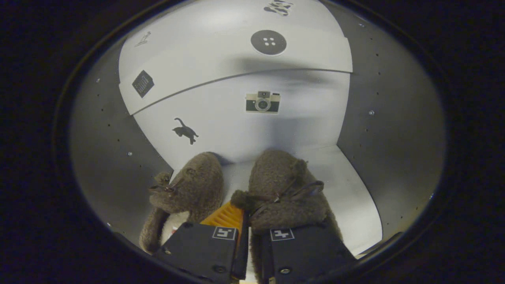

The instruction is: Open the shoe cabinet door, grab the shoes and put them into the shoe cabinet, then close the shoe cabinet door.

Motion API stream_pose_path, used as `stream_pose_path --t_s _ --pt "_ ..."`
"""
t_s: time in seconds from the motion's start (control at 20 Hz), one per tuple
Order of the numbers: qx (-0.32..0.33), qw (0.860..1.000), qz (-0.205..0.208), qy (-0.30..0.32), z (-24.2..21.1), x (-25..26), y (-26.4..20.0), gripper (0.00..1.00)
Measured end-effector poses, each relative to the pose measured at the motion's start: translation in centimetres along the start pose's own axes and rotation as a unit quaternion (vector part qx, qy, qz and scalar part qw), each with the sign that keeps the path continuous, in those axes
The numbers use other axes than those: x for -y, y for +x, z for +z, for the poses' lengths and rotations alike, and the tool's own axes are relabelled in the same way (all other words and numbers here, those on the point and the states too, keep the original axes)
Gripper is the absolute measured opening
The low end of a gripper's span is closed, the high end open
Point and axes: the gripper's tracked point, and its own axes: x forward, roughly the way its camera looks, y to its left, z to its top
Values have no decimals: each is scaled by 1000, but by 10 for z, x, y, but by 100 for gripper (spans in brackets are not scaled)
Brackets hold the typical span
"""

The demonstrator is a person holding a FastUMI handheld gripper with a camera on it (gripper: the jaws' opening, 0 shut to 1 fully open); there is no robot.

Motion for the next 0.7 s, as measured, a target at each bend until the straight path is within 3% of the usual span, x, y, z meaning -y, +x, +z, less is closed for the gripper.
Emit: stream_pose_path --t_s 0.05,0.35,0.55,0.7 --pt "7 1000 3 -1 0 -3 -6 23" --pt "85 996 4 -35 -1 -10 -55 69" --pt "134 989 12 -63 -15 -13 -113 77" --pt "184 980 51 -64 -26 -26 -186 77"
